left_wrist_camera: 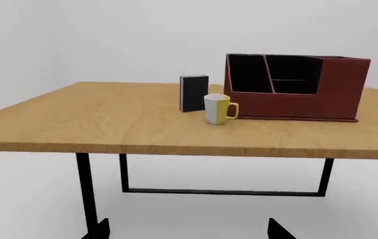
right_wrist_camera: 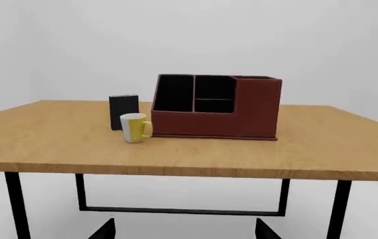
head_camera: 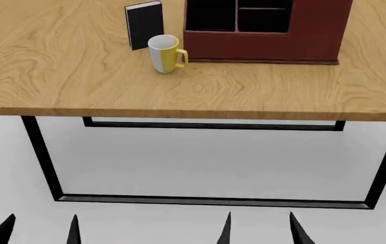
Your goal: Pick up the book and place it in the back compartment of the caddy.
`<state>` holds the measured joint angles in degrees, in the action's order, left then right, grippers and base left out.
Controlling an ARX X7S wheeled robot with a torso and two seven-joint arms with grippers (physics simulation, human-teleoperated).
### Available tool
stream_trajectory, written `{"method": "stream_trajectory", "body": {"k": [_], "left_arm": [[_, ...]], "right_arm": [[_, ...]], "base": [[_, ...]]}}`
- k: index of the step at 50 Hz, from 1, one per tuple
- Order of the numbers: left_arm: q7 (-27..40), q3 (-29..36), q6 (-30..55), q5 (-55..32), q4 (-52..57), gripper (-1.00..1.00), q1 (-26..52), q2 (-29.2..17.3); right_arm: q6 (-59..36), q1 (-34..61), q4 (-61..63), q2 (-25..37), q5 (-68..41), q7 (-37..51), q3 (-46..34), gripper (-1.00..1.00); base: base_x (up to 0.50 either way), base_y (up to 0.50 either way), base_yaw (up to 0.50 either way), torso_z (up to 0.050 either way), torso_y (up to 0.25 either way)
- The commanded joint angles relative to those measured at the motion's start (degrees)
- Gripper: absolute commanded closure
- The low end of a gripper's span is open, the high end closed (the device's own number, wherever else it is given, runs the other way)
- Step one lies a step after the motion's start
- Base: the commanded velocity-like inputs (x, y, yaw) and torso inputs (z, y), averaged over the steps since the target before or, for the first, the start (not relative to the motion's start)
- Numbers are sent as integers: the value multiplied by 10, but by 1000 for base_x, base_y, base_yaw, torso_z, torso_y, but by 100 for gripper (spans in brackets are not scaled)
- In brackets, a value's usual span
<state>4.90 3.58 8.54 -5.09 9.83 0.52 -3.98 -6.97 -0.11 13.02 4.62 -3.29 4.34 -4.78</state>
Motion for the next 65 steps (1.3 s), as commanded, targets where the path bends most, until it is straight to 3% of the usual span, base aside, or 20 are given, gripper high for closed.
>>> {"method": "stream_trajectory", "body": {"k": [1, 7, 14, 23, 33, 52, 65], "left_arm": [[26, -1, 165, -30, 184, -100, 39, -20], [35, -11, 275, -58, 279, -100, 82, -33], [37, -29, 325, -85, 350, -100, 95, -44], [36, -51, 332, -114, 396, -100, 89, -47], [42, -43, 320, -109, 378, -100, 90, -52], [52, -41, 316, -116, 374, -100, 92, -60], [57, -43, 314, -123, 373, -100, 92, -64]], "right_arm": [[-193, 51, 222, 32, -10, 7, -11, -100], [-305, 104, 324, 45, -20, 11, -4, -100], [-393, 146, 418, 59, -24, 14, -8, -100], [-377, 127, 421, 66, -21, 21, -11, -100], [-383, 126, 423, 80, 3, 39, -26, -100], [-362, 119, 423, 80, -15, 39, -16, -100], [-351, 117, 417, 91, -5, 44, -33, -100]], "base": [[0, 0, 0, 0, 0], [0, 0, 0, 0, 0], [0, 0, 0, 0, 0], [0, 0, 0, 0, 0], [0, 0, 0, 0, 0], [9, -500, 0, 0, 0], [368, -332, 0, 0, 0]]}}
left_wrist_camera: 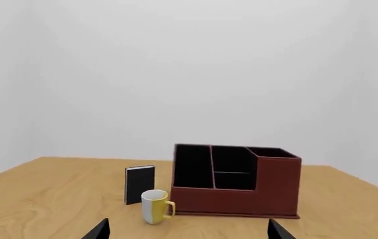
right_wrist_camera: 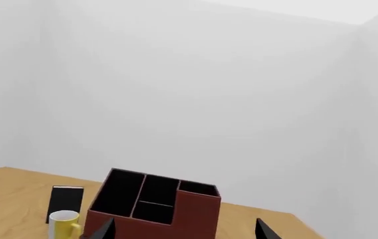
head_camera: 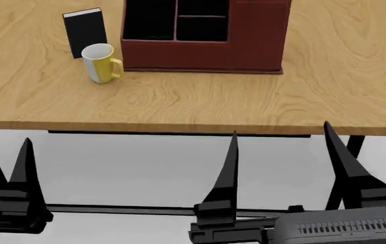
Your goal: Pick up the book and place it in the back compartment of the caddy.
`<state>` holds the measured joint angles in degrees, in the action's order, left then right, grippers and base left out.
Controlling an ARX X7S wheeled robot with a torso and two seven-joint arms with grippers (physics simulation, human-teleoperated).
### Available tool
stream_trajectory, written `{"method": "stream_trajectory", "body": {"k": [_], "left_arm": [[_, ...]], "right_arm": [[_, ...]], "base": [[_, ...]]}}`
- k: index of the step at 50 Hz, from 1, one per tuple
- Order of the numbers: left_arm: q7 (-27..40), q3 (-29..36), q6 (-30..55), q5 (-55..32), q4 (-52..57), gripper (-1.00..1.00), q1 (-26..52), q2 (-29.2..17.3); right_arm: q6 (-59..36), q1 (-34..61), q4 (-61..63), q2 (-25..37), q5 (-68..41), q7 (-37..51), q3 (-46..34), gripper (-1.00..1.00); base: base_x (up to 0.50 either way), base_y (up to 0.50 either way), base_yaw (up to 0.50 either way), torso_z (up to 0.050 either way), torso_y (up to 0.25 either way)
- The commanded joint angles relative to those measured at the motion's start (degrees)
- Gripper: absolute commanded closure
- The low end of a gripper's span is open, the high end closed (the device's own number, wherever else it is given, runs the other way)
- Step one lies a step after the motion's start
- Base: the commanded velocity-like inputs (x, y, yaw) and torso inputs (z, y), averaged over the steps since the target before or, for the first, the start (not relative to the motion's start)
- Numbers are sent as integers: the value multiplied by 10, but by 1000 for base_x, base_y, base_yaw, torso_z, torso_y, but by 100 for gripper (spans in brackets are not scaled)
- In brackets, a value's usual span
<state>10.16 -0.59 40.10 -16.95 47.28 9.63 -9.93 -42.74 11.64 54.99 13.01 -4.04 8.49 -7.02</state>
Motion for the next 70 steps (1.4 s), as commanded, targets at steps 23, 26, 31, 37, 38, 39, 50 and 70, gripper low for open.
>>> {"method": "stream_trajectory", "body": {"k": [23, 26, 31, 37, 38, 39, 50, 70], "left_arm": [[13, -6, -2, -20, 1, -100, 2, -11], [12, -7, -3, -25, 1, -100, 2, -11], [14, -5, -4, -26, 2, -100, 2, -13], [16, -8, -2, -33, 2, -100, 3, -14], [16, -9, -2, -34, 2, -100, 3, -14], [17, -10, -2, -35, 3, -100, 3, -15], [20, -11, -4, -40, 4, -100, 2, -19], [26, -11, -12, -45, -1, -100, 2, -26]], "right_arm": [[6, 4, -3, 16, 15, 17, -29, -100], [6, 4, -3, 16, 13, 17, -27, -100], [11, 0, -2, 15, 3, 16, -18, -100], [10, 1, -3, 15, 1, 17, -20, -100], [10, 1, -3, 15, 0, 17, -20, -100], [11, 0, -4, 16, 0, 17, -20, -100], [11, 0, -7, 19, -1, 20, -25, -100], [0, 8, -9, 32, 20, 33, -53, -100]], "base": [[491, -121, 0, 0, 1], [500, 0, 0, 0, 0], [500, -3, 0, 0, 0], [500, -29, 0, 0, 2], [500, -43, 0, 0, 0], [500, -35, 0, 0, 0], [500, -65, 0, 0, 1], [500, -57, 0, 0, 2]]}}
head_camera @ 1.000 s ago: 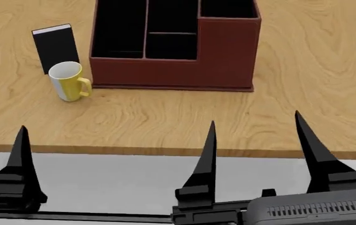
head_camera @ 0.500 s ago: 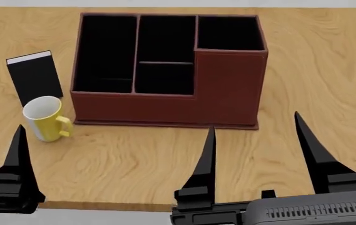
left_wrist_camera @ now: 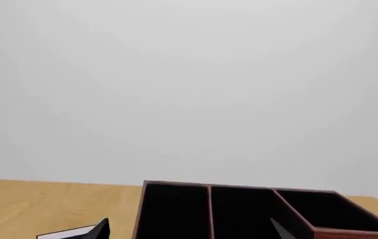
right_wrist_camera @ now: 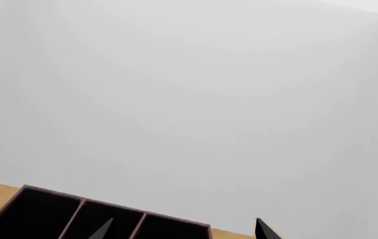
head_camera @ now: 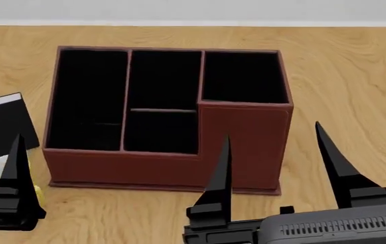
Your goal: Pick up the book and place it in the back compartment of the caddy.
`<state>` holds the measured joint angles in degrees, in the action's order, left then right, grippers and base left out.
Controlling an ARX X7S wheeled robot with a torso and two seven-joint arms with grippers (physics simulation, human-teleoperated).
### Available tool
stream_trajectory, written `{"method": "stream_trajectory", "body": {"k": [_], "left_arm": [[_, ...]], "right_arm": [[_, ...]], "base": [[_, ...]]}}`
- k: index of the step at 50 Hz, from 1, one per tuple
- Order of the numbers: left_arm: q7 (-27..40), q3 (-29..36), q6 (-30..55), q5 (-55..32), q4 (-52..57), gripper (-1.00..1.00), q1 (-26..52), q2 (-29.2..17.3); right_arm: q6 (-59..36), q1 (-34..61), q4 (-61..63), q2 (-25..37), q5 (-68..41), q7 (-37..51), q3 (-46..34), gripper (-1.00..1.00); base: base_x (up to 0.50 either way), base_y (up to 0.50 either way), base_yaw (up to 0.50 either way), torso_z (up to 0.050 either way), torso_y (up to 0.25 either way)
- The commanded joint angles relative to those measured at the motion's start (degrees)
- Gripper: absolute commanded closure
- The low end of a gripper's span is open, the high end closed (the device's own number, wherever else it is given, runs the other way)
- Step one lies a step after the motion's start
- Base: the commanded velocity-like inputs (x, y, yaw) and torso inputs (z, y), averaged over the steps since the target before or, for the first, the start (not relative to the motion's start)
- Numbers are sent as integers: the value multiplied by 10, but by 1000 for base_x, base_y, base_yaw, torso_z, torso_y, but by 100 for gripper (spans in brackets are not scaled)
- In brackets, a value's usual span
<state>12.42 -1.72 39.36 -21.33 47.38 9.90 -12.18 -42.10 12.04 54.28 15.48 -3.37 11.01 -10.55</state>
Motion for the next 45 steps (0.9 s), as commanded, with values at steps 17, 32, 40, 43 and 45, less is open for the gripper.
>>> {"method": "stream_trajectory", "body": {"k": [17, 32, 40, 43, 45], "left_arm": [[11, 2, -6, -7, 3, -100, -2, -9], [17, 3, -7, -11, 1, -100, -1, -14], [20, 5, -8, -12, 2, -100, -1, -16], [20, 5, -11, -13, 0, -100, -1, -17], [22, 5, -9, -14, 1, -100, -1, -18]], "right_arm": [[-6, 4, -3, 10, 10, 12, -19, -100], [-65, 32, -13, 4, 27, 43, -32, -100], [-45, 20, -10, 2, 21, 47, -22, -100], [-44, 19, -10, 2, 17, 44, -21, -100], [-40, 18, -12, 2, 15, 44, -20, -100]], "base": [[500, 0, 0, 0, 1], [294, 0, 0, 0, 2], [-29, 0, -121, 0, 0], [-118, 2, -496, 0, 0], [-117, 4, -500, 0, 0]]}}
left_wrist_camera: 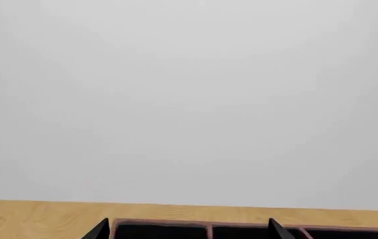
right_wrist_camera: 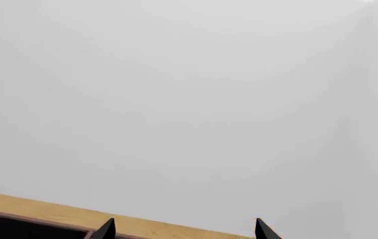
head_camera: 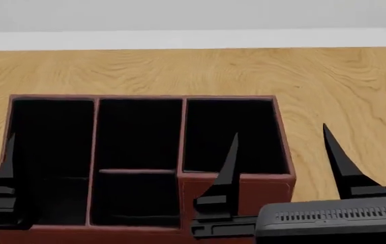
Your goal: Pick up the book and place it in the back compartment of the caddy.
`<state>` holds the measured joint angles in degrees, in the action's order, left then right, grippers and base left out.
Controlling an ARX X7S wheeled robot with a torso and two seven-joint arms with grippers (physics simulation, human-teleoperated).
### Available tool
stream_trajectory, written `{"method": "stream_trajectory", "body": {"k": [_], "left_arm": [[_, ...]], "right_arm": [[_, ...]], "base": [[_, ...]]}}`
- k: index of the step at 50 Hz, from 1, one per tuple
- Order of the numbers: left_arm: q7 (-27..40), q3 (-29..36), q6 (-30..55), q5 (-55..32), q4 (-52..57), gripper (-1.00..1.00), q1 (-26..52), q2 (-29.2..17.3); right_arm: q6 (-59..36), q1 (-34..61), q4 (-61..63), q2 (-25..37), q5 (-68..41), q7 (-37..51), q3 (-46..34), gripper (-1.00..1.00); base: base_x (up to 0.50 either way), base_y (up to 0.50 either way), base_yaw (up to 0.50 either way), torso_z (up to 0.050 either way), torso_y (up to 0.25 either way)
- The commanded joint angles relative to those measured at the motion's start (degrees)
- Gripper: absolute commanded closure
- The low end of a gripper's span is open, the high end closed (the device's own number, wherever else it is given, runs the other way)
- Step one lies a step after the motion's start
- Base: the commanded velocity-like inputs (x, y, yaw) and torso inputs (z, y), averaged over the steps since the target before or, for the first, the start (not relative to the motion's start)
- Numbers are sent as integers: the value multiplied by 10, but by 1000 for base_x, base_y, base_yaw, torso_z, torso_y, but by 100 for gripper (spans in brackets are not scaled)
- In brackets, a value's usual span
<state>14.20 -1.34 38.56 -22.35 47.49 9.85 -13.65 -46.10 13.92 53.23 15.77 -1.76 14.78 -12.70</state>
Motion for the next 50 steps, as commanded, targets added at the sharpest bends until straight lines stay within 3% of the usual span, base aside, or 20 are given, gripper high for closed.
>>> {"method": "stream_trajectory", "body": {"k": [1, 12, 18, 36, 41, 45, 50], "left_arm": [[4, 1, -2, -4, 0, -100, -1, -3], [8, 2, -2, -8, 2, -100, 0, -7], [9, 4, -4, -9, -1, -100, 1, -7], [23, -3, 3, -16, -2, -100, 9, -11], [44, 0, 52, -14, 23, -100, 53, -25], [57, -36, 122, -58, 44, -100, 106, -32], [66, -57, 152, -80, 58, -100, 126, -37]], "right_arm": [[-1, 0, -3, -1, -3, 5, 2, -100], [-22, 12, -9, 2, -3, 4, -11, -100], [-6, 8, -10, 3, -6, 3, -11, -100], [0, 5, -5, 5, -17, 2, -6, -100], [0, 3, 1, 5, -23, 1, 0, -100], [1, 5, 0, 7, -21, 3, -3, -100], [16, 0, 2, 12, -25, -4, -7, -100]], "base": [[-117, 5, -500, 0, 0], [-19, 1, -91, 0, 0], [84, 496, 0, 0, 0], [-1, -3, 0, 0, 0], [0, 0, 0, 0, 0], [3, 0, 0, 0, 0], [80, -5, 0, 0, 0]]}}
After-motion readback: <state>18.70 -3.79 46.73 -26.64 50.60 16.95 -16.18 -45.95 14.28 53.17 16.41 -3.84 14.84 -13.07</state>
